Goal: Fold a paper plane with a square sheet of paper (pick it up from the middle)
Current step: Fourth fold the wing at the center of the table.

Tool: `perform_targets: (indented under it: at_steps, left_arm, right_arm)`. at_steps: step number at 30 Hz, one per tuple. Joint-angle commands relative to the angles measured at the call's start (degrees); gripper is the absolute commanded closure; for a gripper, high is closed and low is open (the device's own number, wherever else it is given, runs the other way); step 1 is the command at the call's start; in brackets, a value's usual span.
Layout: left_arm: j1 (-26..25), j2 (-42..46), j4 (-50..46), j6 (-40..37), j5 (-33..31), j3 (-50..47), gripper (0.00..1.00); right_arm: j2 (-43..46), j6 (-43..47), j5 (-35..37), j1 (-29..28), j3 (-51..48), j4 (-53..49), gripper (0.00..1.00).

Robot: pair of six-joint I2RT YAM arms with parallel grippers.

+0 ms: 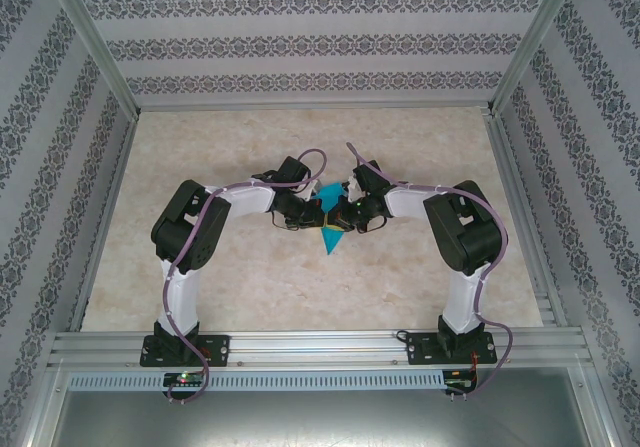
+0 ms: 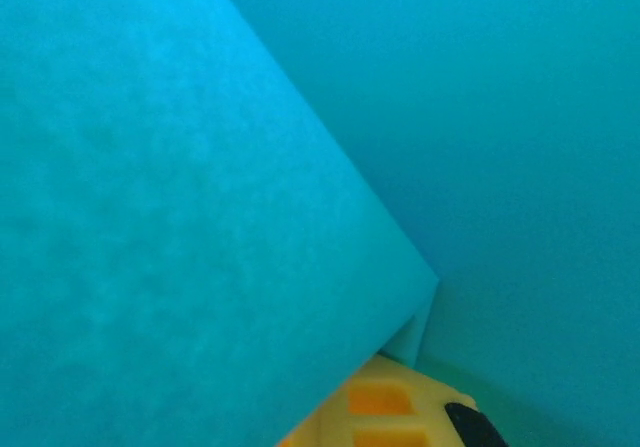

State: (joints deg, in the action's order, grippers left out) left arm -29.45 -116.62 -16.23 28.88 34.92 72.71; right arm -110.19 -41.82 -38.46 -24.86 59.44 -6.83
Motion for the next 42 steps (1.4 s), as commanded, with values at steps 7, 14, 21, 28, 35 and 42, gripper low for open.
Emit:
perform_targets:
  at_steps: [7, 14, 21, 28, 35, 42]
  left_arm:
    - [1.46, 3.4, -3.14, 0.24, -1.67, 0.66, 0.94]
    - [1.5, 2.99, -2.65, 0.42, -0.68, 0.25, 0.94]
    - [1.15, 2.18, -0.28, 1.68, 2.12, -0.11, 0.94]
    - [0.86, 0.48, -0.56, 1.39, 2.66, -0.19, 0.94]
    - [0.8, -0.56, -0.81, 0.6, 1.97, -0.9, 0.95]
    - [0.45, -2.43, -1.15, -0.01, 2.42, -0.94, 0.97]
  right_arm:
    - [-0.81, 2.31, 1.63, 0.67, -0.24, -1.96, 0.95]
    - [-0.66, 2.45, 1.54, 0.76, -0.09, -2.18, 0.95]
    - [-0.64, 2.48, 1.37, 0.64, 0.51, -2.33, 0.95]
    - [-0.56, 2.49, 1.11, 0.56, 0.69, -2.27, 0.95]
    - [0.35, 2.29, 0.66, 0.52, 0.63, -1.96, 0.95]
    - [1.1, 1.57, 0.14, 0.43, 0.32, -0.83, 0.95]
